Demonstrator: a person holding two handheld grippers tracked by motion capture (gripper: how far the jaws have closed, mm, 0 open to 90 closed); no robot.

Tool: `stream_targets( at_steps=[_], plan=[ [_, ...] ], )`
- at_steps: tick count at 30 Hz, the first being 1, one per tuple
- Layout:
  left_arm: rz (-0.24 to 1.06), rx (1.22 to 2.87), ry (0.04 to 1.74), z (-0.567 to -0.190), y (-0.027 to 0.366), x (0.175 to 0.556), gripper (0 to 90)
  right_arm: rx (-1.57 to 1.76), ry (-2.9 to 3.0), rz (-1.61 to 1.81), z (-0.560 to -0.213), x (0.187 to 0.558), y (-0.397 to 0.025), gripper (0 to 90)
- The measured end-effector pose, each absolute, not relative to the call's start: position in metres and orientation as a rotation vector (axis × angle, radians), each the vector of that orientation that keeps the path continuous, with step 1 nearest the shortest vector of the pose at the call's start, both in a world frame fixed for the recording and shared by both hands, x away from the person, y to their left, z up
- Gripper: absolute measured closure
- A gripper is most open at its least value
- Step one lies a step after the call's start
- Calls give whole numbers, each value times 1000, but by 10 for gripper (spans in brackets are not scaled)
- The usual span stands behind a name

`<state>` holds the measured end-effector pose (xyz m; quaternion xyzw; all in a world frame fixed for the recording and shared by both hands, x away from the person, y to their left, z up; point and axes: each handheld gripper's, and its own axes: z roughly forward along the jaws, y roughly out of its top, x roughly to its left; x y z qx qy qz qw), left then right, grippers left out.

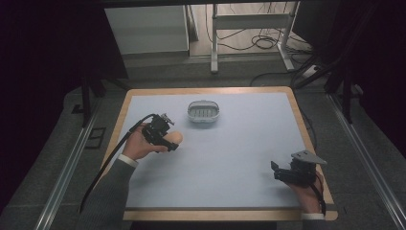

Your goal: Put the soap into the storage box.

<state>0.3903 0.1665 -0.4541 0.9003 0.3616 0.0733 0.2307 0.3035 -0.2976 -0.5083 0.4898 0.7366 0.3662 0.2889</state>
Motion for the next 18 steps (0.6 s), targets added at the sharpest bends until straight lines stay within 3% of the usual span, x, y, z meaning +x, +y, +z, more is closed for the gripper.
stream_targets(
  at_steps=[18],
  plan=[
    [207,2486,984,-451,159,403,326,1309,1970,974,-509,304,-297,59]
  ],
)
